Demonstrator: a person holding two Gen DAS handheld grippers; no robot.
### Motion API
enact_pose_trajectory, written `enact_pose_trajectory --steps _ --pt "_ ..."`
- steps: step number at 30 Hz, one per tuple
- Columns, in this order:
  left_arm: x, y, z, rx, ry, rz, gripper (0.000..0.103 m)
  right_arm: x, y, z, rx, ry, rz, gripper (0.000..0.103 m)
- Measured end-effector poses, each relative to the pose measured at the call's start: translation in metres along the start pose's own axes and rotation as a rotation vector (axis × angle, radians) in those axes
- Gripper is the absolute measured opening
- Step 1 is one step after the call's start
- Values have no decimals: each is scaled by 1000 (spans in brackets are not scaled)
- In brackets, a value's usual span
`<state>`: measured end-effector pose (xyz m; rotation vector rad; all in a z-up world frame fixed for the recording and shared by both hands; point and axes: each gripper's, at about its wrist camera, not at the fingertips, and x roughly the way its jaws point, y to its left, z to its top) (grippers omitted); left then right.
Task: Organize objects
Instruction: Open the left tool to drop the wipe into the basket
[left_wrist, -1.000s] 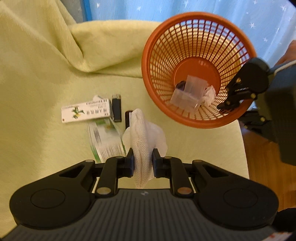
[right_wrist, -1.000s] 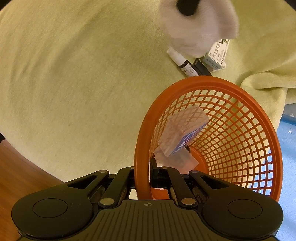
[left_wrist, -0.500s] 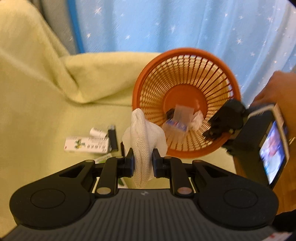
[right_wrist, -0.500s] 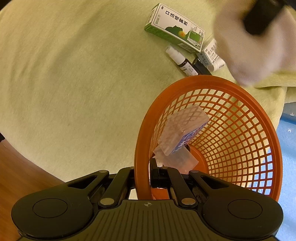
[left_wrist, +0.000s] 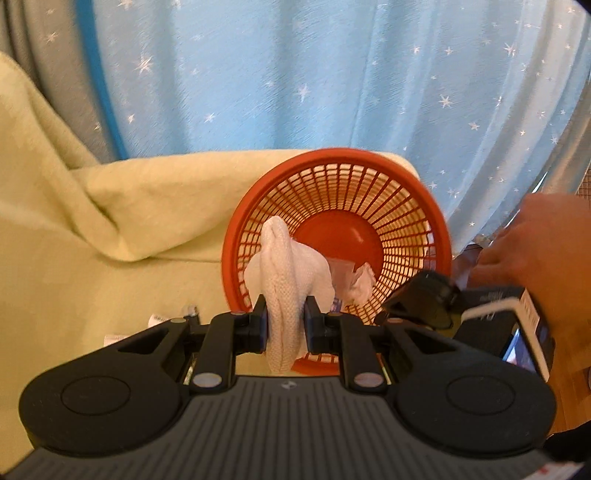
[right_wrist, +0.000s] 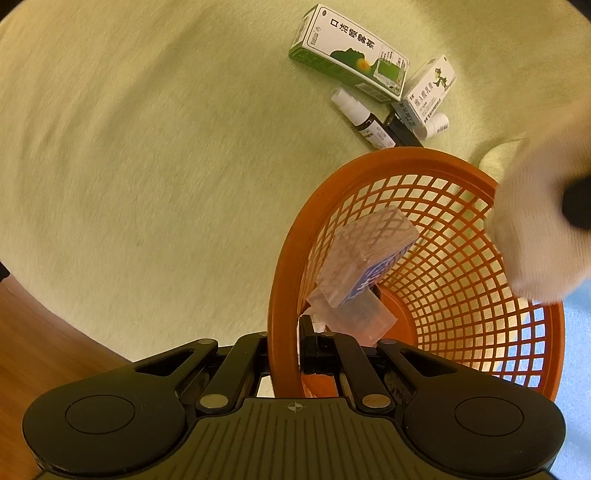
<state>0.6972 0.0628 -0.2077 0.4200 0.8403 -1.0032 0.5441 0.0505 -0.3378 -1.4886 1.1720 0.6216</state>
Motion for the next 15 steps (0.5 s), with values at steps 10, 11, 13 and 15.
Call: enact_pose_trajectory --steps 10,11,13,15 --pt "17 -6 17 12 -11 -44 15 -1 0 -1 2 -1 0 0" --pt "18 -6 17 15 -12 -45 15 -2 -1 -1 1 -2 0 0" --pt "21 -6 20 18 -14 -50 15 -2 -1 -1 1 -2 0 0" --pt "22 -6 23 20 -19 -54 15 -3 -2 -1 2 -3 1 0"
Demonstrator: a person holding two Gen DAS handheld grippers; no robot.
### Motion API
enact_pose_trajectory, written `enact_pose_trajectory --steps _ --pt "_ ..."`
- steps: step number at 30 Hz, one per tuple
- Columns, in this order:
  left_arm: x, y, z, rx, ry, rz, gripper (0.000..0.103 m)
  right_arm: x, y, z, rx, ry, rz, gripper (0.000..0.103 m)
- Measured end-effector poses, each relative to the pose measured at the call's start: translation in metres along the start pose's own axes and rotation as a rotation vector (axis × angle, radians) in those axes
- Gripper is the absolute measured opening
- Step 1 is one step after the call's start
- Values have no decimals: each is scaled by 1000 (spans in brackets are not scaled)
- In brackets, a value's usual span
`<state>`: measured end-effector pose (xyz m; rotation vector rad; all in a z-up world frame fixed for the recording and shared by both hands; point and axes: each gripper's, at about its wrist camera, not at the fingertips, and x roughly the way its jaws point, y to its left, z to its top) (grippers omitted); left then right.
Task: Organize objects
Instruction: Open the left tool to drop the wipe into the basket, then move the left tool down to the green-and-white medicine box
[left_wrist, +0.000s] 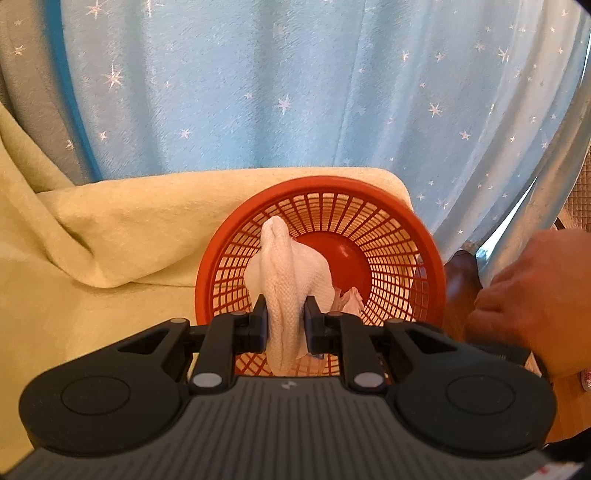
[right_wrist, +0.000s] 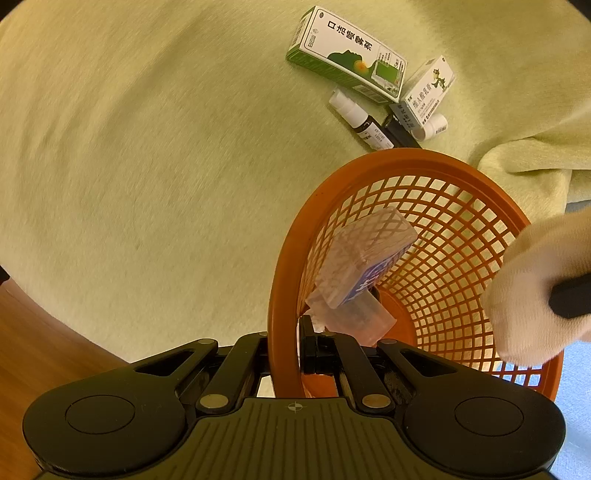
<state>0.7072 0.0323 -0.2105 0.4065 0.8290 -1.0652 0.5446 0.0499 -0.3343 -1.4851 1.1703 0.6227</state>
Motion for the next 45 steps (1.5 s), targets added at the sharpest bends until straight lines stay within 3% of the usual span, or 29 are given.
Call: enact_pose_trajectory --steps 7,9,10,11,16,45 --pt "7 -2 8 2 -6 -11 16 0 -1 4 -3 -2 0 0" --pt "9 -1 9 -9 -22 -19 25 0 0 5 -3 -4 1 0" --pt "9 0 10 -20 -36 -12 43 1 0 5 -2 -4 2 0" --pt "9 1 11 -27 -46 -10 47 1 0 5 -1 -5 3 0" --pt "4 5 10 -37 -57 5 47 2 0 3 2 -9 5 0" --pt "-19 55 -60 -111 81 174 47 3 4 8 -7 -9 2 0"
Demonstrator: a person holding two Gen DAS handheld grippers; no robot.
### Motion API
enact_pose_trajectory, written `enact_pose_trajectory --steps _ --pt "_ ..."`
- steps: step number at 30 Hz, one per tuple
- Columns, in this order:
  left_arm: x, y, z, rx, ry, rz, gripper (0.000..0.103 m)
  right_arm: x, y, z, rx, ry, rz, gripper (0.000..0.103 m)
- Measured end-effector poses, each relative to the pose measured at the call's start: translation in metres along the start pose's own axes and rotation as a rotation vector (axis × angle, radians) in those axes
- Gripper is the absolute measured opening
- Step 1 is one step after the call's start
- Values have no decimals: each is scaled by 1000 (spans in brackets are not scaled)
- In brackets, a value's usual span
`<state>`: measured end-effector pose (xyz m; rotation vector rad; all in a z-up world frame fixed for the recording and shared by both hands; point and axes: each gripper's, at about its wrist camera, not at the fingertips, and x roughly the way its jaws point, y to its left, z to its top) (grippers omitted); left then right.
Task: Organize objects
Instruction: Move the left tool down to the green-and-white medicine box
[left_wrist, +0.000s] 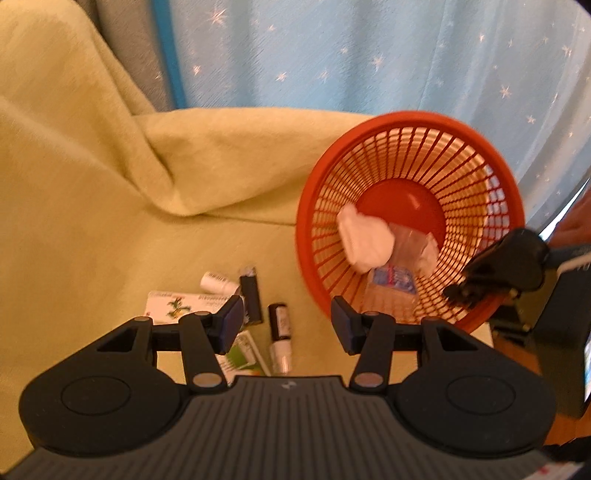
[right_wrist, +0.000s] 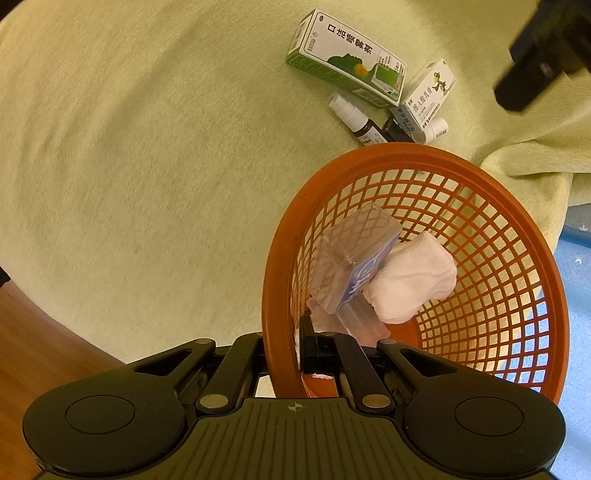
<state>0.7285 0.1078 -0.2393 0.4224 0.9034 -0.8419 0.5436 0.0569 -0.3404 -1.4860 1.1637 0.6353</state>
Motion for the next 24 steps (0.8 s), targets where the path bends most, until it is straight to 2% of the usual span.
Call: enact_pose_trajectory --steps 15,24 --pt "10 22 -41 -43 95 47 48 2 2 -1 -6 5 4 0" --pt "18 27 -55 -68 117 58 55 2 2 -3 -12 7 1 0"
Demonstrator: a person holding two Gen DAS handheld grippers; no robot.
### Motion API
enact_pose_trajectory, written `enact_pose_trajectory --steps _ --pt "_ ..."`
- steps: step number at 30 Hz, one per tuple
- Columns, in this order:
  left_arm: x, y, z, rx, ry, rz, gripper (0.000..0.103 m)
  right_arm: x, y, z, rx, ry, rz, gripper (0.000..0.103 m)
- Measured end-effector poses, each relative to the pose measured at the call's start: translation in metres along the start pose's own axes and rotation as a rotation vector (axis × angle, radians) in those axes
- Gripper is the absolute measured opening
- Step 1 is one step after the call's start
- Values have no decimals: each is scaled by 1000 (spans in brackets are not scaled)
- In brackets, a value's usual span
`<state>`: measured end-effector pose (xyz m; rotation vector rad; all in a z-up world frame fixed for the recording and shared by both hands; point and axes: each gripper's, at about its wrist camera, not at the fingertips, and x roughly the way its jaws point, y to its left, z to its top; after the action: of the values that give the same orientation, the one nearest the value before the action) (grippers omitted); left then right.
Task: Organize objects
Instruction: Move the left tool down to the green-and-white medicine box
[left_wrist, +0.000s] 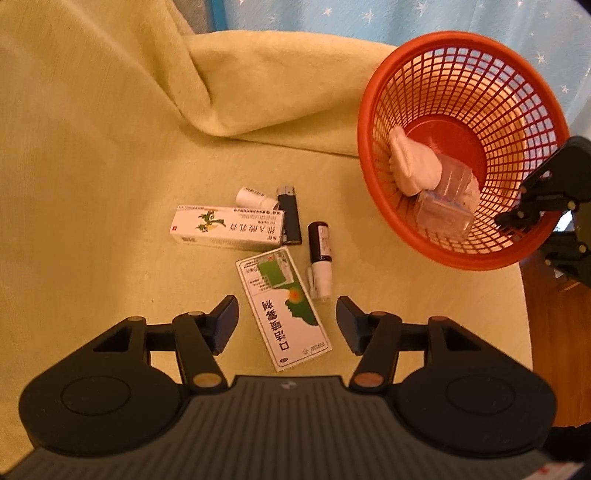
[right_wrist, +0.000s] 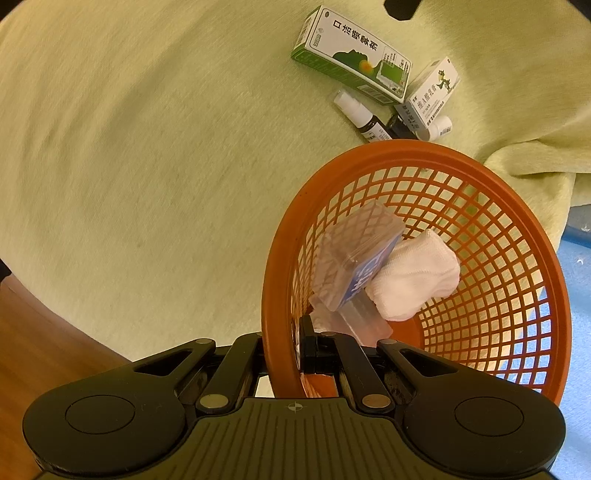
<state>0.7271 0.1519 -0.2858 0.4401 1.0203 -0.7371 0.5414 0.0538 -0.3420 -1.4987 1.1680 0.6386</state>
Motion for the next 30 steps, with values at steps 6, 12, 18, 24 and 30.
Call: enact_pose_trajectory --steps 6,12,18,24,30 --pt "8 4 -8 -18 11 11 61 1 2 0 -11 4 0 0" --pt "17 8 -14 -38 23 11 66 2 3 1 -17 8 4 0" --pt "27 9 -17 -47 33 17 71 1 3 0 -16 8 4 0" --pt "40 9 -19 -59 36 20 77 1 2 1 -15 8 7 0" --pt "58 4 -17 -87 39 15 78 0 3 0 -12 7 9 0"
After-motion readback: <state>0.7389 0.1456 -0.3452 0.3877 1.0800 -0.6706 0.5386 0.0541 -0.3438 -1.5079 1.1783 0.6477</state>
